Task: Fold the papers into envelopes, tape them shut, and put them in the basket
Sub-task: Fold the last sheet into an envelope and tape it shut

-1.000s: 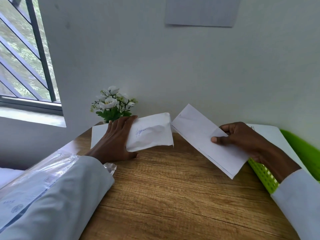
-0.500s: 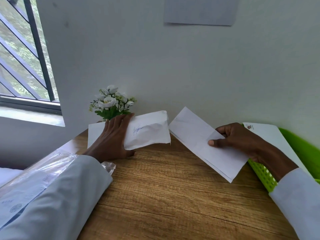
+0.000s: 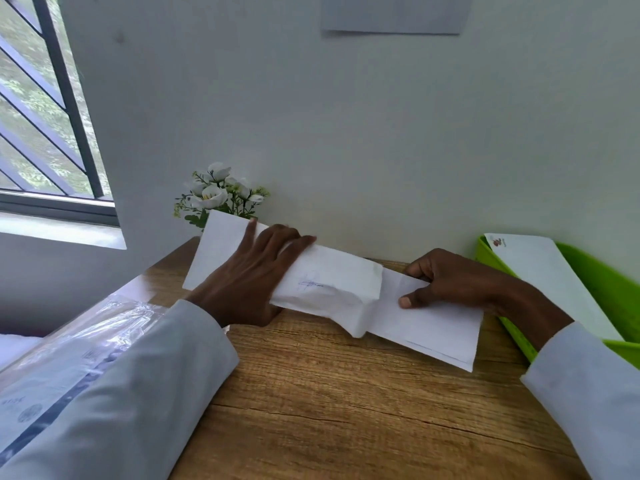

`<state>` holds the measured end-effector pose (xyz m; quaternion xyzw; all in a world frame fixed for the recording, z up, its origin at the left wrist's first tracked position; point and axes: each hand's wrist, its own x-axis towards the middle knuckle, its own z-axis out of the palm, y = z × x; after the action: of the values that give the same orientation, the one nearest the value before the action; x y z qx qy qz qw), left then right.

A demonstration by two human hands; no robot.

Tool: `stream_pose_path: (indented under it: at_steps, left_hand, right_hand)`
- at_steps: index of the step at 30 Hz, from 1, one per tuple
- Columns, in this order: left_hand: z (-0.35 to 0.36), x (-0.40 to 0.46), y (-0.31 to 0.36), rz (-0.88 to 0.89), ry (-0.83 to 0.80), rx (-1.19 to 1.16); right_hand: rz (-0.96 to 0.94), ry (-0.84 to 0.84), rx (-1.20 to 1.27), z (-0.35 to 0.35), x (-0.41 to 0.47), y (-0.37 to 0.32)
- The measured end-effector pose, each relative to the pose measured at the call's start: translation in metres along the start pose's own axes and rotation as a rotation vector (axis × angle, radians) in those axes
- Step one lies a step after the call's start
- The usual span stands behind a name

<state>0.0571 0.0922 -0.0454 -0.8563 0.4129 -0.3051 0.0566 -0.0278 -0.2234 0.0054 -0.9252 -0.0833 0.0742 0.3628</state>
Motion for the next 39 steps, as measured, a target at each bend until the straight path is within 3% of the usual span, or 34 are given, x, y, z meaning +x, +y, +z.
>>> stream_pose_path:
  at_steps: [7,16,23,32,39]
  left_hand:
    - [0.003,0.005,0.014,0.014,0.006,-0.072]
    - [0.0,-0.005,-0.002,-0.07,0.013,-0.105]
    - [-0.001,0.004,0.012,-0.038,0.016,-0.117]
    - [-0.003,0.001,0.01,-0.066,0.033,-0.128]
    - [-0.006,0.004,0.018,-0.057,0.047,-0.158]
  right_hand:
    - [-0.07,0.073,-0.021,0.01,0.005,-0.008]
    - [0.085,0.105,-0.033,-0.011,-0.008,0.0]
    - [0.007,0.19,0.22,0.012,0.003,-0.01]
    - [0.051,0.14,0.377,0.01,-0.007,-0.008]
    - [0.01,0.279,0.478,0.036,0.007,-0.014]
